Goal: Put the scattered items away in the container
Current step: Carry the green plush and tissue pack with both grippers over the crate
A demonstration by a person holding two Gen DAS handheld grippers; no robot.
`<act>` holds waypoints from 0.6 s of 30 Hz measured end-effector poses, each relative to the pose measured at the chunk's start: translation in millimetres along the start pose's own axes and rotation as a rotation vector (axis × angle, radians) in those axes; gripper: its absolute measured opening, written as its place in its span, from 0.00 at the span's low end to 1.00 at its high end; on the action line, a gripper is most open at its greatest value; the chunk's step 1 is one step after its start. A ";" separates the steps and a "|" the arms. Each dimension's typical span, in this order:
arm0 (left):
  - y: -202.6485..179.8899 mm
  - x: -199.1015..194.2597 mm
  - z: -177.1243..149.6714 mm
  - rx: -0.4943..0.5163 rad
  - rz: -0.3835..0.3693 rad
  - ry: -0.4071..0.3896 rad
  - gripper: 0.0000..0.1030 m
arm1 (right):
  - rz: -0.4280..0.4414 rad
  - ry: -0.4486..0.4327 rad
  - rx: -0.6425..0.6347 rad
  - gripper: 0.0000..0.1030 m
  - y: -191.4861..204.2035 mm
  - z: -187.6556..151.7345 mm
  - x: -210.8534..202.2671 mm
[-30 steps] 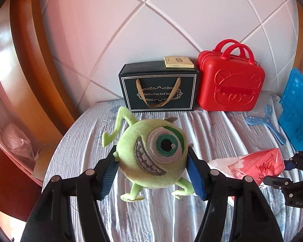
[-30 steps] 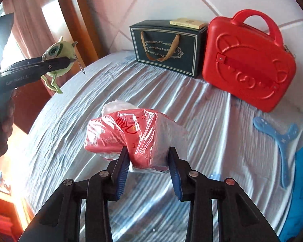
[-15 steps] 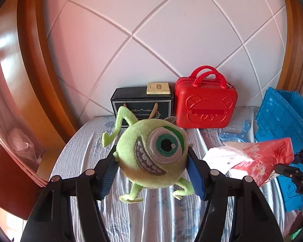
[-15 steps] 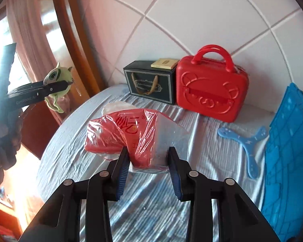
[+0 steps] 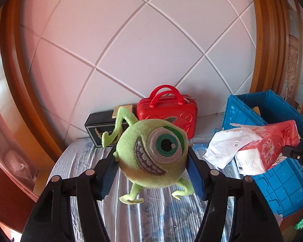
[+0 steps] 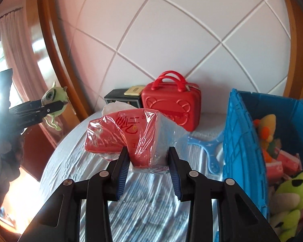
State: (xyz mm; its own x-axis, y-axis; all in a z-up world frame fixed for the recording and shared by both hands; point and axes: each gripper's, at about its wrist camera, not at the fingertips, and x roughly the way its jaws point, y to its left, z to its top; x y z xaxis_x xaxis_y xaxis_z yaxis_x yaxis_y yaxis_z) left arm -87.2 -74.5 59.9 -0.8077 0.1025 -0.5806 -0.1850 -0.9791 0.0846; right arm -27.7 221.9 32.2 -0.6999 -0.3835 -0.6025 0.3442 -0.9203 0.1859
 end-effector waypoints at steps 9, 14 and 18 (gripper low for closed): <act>-83.2 -12.6 36.6 0.060 -0.061 -0.060 0.61 | -0.021 -0.103 -0.009 0.35 -49.1 12.3 -82.6; -125.7 -13.5 54.8 0.096 -0.087 -0.075 0.61 | -0.051 -0.136 0.008 0.35 -87.3 14.9 -112.9; -164.2 -14.2 72.6 0.124 -0.113 -0.090 0.61 | -0.080 -0.145 0.029 0.35 -117.8 10.0 -128.5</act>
State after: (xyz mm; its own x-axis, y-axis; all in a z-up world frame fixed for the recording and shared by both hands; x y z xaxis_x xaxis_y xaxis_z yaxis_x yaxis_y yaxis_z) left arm -85.9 97.6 113.1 -0.8239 0.2314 -0.5174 -0.3406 -0.9318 0.1257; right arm 15.4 378.8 95.5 -0.8081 -0.3142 -0.4982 0.2669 -0.9494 0.1658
